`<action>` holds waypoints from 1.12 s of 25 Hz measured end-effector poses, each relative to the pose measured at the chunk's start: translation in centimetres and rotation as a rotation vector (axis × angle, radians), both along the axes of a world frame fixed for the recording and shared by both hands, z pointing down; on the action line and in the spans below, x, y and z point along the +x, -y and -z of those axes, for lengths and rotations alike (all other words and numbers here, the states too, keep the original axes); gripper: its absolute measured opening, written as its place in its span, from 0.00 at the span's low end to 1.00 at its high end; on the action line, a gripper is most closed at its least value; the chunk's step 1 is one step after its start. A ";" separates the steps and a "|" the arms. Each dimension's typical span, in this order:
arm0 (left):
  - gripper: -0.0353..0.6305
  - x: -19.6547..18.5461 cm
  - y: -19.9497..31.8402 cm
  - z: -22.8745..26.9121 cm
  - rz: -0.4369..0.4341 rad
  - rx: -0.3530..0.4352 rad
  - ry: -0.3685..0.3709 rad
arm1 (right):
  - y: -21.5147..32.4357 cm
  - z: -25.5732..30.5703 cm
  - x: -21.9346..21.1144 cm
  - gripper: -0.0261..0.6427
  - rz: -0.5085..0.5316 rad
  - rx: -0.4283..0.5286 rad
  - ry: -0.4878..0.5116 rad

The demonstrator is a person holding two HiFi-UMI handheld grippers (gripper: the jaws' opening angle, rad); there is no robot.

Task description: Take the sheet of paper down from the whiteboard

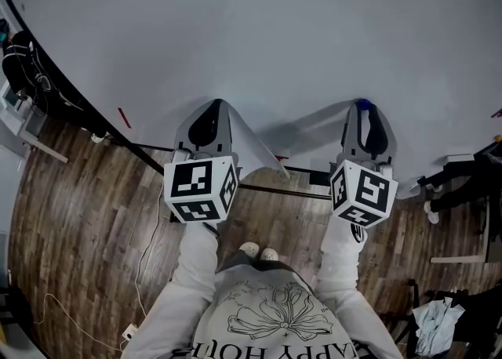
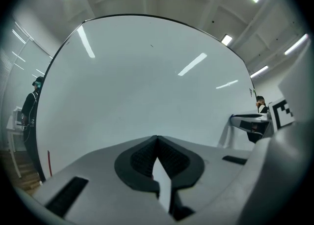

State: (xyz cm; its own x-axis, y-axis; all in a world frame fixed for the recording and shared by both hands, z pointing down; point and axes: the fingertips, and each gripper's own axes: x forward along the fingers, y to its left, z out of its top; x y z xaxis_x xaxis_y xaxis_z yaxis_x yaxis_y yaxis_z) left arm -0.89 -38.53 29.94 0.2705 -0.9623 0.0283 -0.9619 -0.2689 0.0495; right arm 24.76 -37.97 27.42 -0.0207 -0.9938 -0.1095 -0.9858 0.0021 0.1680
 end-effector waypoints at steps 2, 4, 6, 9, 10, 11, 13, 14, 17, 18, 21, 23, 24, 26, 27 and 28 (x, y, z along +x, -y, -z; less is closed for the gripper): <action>0.06 0.0 -0.3 0.1 -0.001 -0.001 0.005 | 0.1 0.0 0.0 0.22 0.003 -0.004 0.000; 0.06 0.2 -0.5 0.1 -0.004 -0.001 0.006 | 0.2 0.0 0.0 0.22 0.005 -0.005 0.001; 0.06 0.5 -0.7 0.2 -0.009 0.000 0.007 | 0.2 0.0 0.0 0.22 0.004 -0.005 -0.002; 0.06 0.9 -0.9 0.3 -0.017 0.000 0.006 | 0.1 0.0 -0.1 0.22 0.007 -0.007 -0.002; 0.06 1.1 -1.0 0.3 -0.020 0.000 0.006 | 0.1 0.1 -0.1 0.22 0.011 -0.005 0.000; 0.06 1.2 -1.0 0.3 -0.024 0.000 0.005 | 0.0 0.1 -0.2 0.23 0.016 -0.001 0.003; 0.06 1.6 -1.0 0.4 -0.034 0.003 -0.004 | -0.5 0.3 -0.2 0.24 0.023 0.013 0.014; 0.06 1.7 -1.1 0.5 -0.038 0.005 -0.009 | -0.8 0.4 -0.2 0.24 0.023 0.019 0.021; 0.06 2.0 -1.3 0.8 -0.038 0.011 -0.015 | -1.6 0.6 -0.1 0.24 0.018 0.037 0.044; 0.06 2.1 -1.4 0.9 -0.037 0.013 -0.017 | -1.9 0.7 0.0 0.23 0.016 0.041 0.052; 0.06 2.4 -1.5 1.0 -0.033 0.016 -0.026 | -2.5 0.6 0.3 0.20 0.008 0.045 0.072; 0.06 2.5 -1.6 1.0 -0.027 0.017 -0.028 | -2.8 0.5 0.4 0.18 0.007 0.044 0.083; 0.06 2.5 -1.7 1.0 -0.025 0.018 -0.030 | -2.9 0.3 0.5 0.17 0.007 0.041 0.088; 0.06 2.5 -1.9 1.0 -0.023 0.020 -0.034 | -3.0 0.1 0.6 0.17 0.005 0.036 0.094; 0.06 2.5 -2.0 1.1 -0.022 0.021 -0.033 | -3.1 0.0 0.7 0.16 0.003 0.033 0.095; 0.06 2.5 -2.0 1.1 -0.019 0.022 -0.031 | -3.1 0.0 0.7 0.15 0.001 0.031 0.095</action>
State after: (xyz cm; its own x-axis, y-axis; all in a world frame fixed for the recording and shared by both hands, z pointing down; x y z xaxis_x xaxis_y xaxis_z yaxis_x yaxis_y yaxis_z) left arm 1.60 -36.52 28.80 0.2894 -0.9572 -0.0017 -0.9546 -0.2887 0.0732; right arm 25.48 -34.84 27.46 -0.0098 -0.9898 -0.1418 -0.9973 -0.0006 0.0733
